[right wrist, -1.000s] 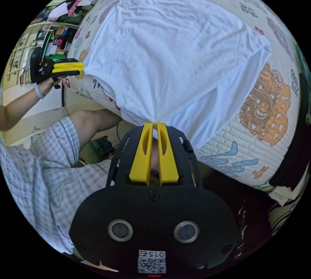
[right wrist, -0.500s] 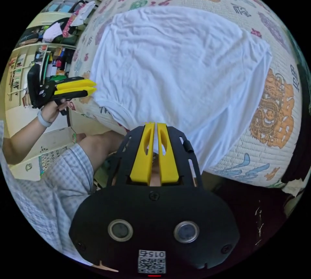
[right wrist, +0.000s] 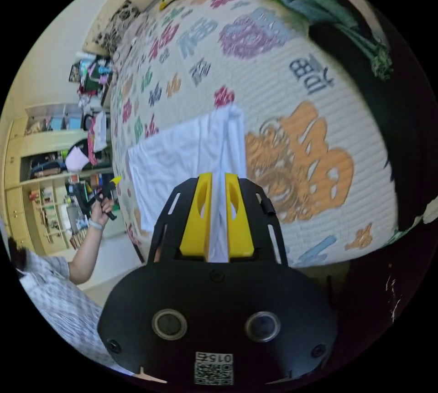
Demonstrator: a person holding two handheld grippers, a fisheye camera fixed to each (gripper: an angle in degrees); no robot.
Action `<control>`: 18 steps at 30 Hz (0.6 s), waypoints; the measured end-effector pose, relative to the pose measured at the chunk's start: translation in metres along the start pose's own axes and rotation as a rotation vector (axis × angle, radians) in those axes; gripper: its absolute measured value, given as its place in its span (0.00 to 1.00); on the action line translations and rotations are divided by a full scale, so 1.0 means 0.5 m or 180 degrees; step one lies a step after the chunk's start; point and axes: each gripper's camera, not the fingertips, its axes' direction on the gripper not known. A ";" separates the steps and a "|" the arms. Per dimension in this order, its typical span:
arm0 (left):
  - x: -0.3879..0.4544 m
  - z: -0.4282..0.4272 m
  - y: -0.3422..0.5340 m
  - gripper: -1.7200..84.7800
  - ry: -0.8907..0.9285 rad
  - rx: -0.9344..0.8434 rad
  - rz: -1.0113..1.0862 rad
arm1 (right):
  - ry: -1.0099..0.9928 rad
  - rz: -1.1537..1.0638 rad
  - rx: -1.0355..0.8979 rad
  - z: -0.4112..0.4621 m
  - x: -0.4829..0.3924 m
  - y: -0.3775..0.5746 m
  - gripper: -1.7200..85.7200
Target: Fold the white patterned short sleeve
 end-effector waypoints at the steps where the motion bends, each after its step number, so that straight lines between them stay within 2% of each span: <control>1: -0.032 0.012 -0.026 0.12 0.0078 0.0056 -0.0193 | -0.0004 0.0042 0.0026 0.002 0.008 -0.031 0.09; 6: -0.125 0.072 -0.074 0.13 0.0263 0.0009 -0.0733 | -0.0056 0.0116 -0.0157 0.044 0.016 -0.114 0.09; 9: -0.151 0.115 -0.078 0.13 0.0155 -0.0330 -0.0778 | -0.0138 0.0159 -0.0255 0.069 0.013 -0.138 0.08; 14: -0.193 0.116 -0.056 0.04 0.0266 -0.0286 -0.0774 | -0.0175 0.0306 -0.0223 0.069 0.012 -0.146 0.03; 18: -0.231 0.097 -0.029 0.02 0.0333 -0.0112 -0.0874 | -0.0186 0.0410 -0.0045 0.045 0.016 -0.138 0.01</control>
